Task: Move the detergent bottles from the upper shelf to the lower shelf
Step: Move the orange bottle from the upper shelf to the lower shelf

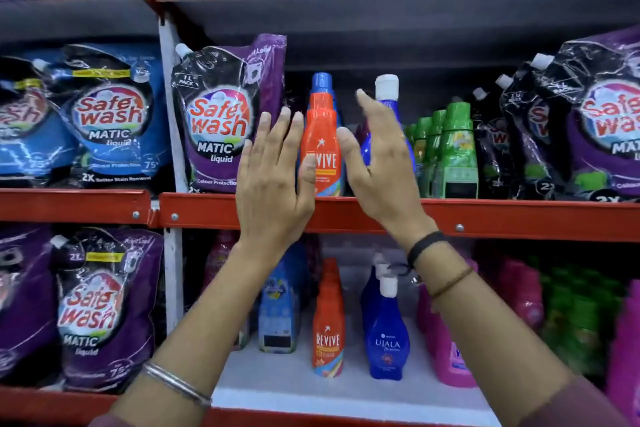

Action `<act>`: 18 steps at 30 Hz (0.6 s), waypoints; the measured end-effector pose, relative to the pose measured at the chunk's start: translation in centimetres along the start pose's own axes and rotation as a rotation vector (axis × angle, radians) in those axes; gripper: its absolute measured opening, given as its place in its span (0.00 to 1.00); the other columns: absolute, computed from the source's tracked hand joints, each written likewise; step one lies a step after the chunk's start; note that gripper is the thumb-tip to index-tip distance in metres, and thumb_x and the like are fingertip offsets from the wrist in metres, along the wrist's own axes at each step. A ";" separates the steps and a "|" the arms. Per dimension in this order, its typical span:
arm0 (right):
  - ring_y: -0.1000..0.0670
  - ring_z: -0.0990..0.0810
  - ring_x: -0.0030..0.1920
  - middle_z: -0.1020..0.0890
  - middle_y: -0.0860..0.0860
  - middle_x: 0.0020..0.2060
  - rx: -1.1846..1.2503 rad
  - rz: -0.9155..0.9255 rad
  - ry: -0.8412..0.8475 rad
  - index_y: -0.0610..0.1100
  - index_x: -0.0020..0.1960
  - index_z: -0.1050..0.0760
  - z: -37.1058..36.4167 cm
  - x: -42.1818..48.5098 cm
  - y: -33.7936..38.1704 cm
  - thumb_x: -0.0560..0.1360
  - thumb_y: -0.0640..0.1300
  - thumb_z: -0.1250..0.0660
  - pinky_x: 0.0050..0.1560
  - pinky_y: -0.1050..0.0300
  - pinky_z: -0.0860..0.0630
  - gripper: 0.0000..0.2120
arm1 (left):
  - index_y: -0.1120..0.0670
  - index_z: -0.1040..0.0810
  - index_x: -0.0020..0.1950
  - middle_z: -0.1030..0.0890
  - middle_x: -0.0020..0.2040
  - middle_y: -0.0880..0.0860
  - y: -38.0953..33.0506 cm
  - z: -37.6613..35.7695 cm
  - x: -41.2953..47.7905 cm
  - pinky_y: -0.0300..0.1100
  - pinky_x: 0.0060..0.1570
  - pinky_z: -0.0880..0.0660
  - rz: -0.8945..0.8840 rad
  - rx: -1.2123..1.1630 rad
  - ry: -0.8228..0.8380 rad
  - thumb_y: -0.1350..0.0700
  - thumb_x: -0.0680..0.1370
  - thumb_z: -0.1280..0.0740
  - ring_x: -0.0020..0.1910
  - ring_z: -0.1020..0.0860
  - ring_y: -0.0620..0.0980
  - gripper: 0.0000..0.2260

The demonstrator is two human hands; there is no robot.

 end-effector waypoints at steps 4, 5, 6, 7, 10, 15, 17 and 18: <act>0.41 0.27 0.62 0.27 0.40 0.62 -0.144 -0.116 0.171 0.39 0.71 0.38 -3.8 1.5 -0.1 0.75 0.44 0.36 0.62 0.50 0.31 0.27 | 0.54 0.41 0.77 0.39 0.78 0.53 2.7 -0.6 -0.5 0.55 0.75 0.46 0.029 0.048 0.025 0.48 0.81 0.49 0.78 0.46 0.53 0.24; 0.39 0.26 0.60 0.26 0.40 0.60 -0.217 -0.157 0.197 0.39 0.70 0.37 -4.5 1.8 -0.6 0.74 0.45 0.34 0.59 0.48 0.30 0.27 | 0.53 0.42 0.77 0.41 0.78 0.52 3.2 -1.1 -0.7 0.55 0.75 0.49 0.030 0.051 0.041 0.48 0.81 0.49 0.78 0.48 0.52 0.24; 0.38 0.25 0.59 0.26 0.40 0.59 -0.279 -0.203 0.208 0.39 0.67 0.36 -4.9 1.9 -1.0 0.73 0.48 0.33 0.56 0.47 0.30 0.27 | 0.53 0.44 0.78 0.43 0.79 0.52 3.7 -1.6 -0.9 0.54 0.75 0.51 0.024 0.052 0.058 0.49 0.81 0.49 0.78 0.49 0.51 0.24; 0.38 0.25 0.58 0.24 0.40 0.58 -0.318 -0.241 0.206 0.39 0.64 0.35 -5.1 2.1 -1.3 0.72 0.51 0.32 0.53 0.48 0.29 0.26 | 0.52 0.45 0.78 0.44 0.79 0.51 4.2 -2.1 -1.2 0.54 0.75 0.53 0.017 0.056 0.068 0.50 0.82 0.48 0.79 0.51 0.50 0.24; 0.37 0.23 0.57 0.23 0.39 0.56 -0.399 -0.305 0.184 0.37 0.59 0.33 -5.6 2.4 -1.6 0.70 0.57 0.30 0.49 0.48 0.28 0.29 | 0.52 0.46 0.78 0.45 0.79 0.52 5.5 -3.3 -1.7 0.52 0.76 0.57 0.000 0.110 0.078 0.50 0.82 0.49 0.79 0.52 0.50 0.25; 0.38 0.23 0.55 0.22 0.40 0.55 -0.366 -0.387 0.150 0.38 0.57 0.29 -5.4 2.9 -2.7 0.66 0.59 0.27 0.43 0.52 0.34 0.31 | 0.51 0.42 0.77 0.42 0.79 0.52 6.2 -4.2 -1.9 0.50 0.75 0.58 -0.026 0.226 0.041 0.49 0.81 0.50 0.78 0.50 0.51 0.24; 0.40 0.22 0.55 0.20 0.42 0.54 -0.291 -0.417 0.131 0.40 0.56 0.27 -4.9 2.6 -2.8 0.63 0.60 0.26 0.44 0.52 0.31 0.32 | 0.51 0.41 0.77 0.41 0.78 0.53 6.2 -4.2 -1.9 0.51 0.75 0.56 -0.032 0.233 0.025 0.49 0.81 0.50 0.78 0.48 0.52 0.24; 0.41 0.22 0.55 0.20 0.43 0.53 -0.252 -0.419 0.107 0.41 0.57 0.26 -4.5 2.5 -2.6 0.62 0.60 0.26 0.46 0.52 0.29 0.32 | 0.51 0.41 0.77 0.41 0.78 0.53 6.2 -4.2 -2.0 0.52 0.75 0.56 -0.033 0.233 0.026 0.49 0.81 0.50 0.78 0.48 0.52 0.24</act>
Point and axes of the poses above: each hand's wrist, its own x-axis towards the middle knuckle, its own z-axis out of the back of the hand, y = z × x, the point moved 7 cm from there along x, towards the middle knuckle
